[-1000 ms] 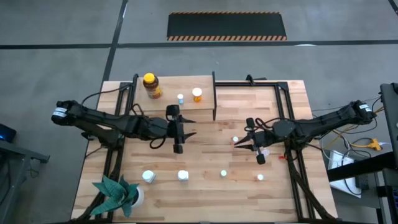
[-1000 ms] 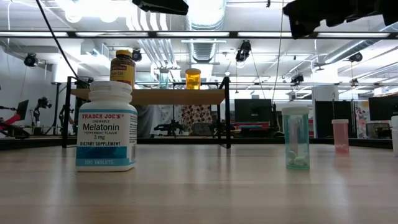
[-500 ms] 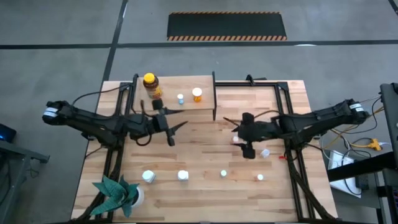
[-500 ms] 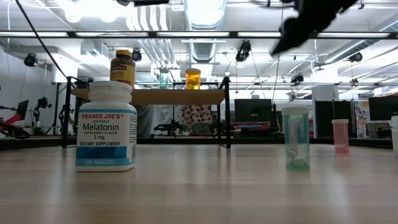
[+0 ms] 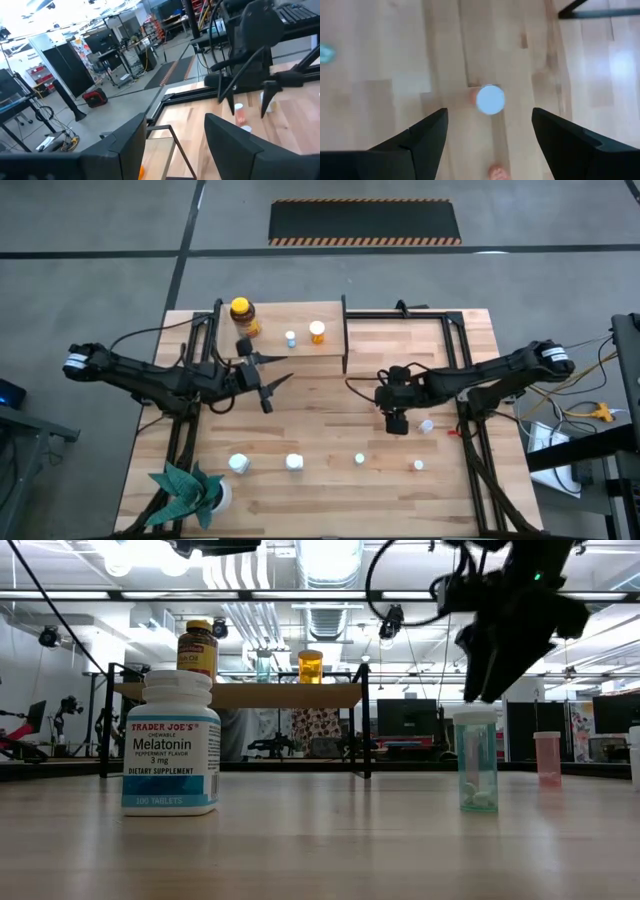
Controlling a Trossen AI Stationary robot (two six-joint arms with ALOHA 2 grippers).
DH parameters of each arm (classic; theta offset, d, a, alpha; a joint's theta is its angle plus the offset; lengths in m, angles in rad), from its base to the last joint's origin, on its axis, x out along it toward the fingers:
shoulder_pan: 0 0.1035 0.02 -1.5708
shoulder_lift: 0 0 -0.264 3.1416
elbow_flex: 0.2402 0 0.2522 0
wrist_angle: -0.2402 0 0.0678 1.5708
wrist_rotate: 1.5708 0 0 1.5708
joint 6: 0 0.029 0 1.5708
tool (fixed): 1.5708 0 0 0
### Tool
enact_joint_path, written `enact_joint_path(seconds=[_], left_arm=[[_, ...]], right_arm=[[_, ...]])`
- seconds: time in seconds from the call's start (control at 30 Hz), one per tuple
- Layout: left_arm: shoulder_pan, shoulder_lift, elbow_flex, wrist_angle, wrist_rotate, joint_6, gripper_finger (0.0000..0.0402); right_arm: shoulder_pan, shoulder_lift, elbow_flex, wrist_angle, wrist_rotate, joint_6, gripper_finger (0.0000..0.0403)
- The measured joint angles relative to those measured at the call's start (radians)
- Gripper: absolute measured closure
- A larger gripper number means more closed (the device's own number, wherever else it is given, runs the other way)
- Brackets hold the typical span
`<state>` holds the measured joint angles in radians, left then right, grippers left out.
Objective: Pick and place medicine bottles onto shelf by color
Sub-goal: Put the top left pink pill bottle on the shelf
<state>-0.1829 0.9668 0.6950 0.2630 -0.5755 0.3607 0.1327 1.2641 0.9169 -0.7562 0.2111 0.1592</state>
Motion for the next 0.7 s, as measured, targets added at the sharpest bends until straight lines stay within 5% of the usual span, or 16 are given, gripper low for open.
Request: enact_joint_path(seconds=[0.7], left_arm=[[-0.001, 0.0, -0.001, 0.008, 0.001, 0.014, 0.0217]], right_arm=[[-0.107, 0.088, -0.104, 0.197, -0.088, -0.08, 0.0198]])
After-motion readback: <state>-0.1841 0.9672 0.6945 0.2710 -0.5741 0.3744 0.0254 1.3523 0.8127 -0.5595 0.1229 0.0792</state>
